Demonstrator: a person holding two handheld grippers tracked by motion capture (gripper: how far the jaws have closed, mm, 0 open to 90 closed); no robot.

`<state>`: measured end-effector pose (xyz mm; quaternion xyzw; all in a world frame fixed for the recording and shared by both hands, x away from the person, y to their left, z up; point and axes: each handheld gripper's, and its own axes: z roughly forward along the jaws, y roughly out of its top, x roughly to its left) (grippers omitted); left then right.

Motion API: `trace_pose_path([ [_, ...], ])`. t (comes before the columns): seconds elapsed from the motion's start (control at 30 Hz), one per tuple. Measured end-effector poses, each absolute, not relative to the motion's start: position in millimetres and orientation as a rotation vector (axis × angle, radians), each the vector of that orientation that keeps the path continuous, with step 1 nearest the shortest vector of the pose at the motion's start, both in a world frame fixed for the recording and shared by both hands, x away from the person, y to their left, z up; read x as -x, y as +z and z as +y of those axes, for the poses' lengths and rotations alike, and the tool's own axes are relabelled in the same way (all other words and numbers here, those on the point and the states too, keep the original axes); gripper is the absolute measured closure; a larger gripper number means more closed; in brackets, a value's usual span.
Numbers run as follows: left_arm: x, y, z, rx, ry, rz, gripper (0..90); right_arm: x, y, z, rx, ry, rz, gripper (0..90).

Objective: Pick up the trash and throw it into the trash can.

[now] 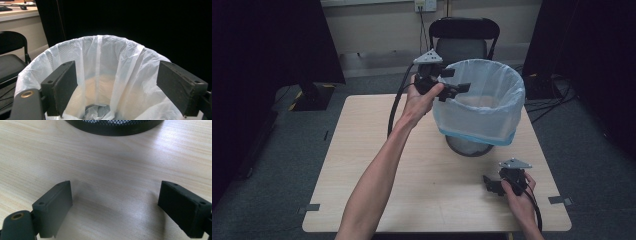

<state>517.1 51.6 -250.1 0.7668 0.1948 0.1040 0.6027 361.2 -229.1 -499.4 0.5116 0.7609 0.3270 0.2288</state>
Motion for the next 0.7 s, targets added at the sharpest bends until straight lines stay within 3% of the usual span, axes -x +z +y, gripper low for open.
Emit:
trace_pose_path([
  [0.7, -478, -256, 130, -1.78, 0.322, 0.472, 16.8, -361, -499, -229, -1.407, 0.899, 2.095, 11.2],
])
